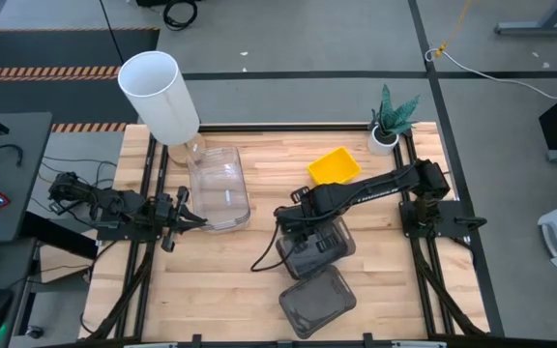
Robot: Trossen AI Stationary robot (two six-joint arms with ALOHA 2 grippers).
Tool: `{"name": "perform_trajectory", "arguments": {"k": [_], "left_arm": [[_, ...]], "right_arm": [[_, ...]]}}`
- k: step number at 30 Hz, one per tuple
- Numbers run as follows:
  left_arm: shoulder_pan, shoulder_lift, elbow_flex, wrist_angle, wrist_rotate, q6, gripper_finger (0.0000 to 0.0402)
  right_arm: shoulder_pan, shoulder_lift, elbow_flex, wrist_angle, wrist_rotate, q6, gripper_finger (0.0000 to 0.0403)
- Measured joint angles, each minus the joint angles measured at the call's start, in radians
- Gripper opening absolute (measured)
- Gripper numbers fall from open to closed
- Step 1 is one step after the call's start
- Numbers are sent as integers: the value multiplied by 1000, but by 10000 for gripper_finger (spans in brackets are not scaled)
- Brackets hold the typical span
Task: Stack baskets by color
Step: Stack the top right black bin on top of the top left black bin
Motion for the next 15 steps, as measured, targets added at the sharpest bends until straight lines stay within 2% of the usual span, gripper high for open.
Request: {"name": "perform_trajectory", "arguments": {"k": [10,15], "left_arm": [[0,0,0,0,0,0,38],[0,0,0,0,0,0,40]], "right_arm": [[-29,0,-40,-18,-3,-60,17],[-71,0,-74,-18,-4,-56,37]]}}
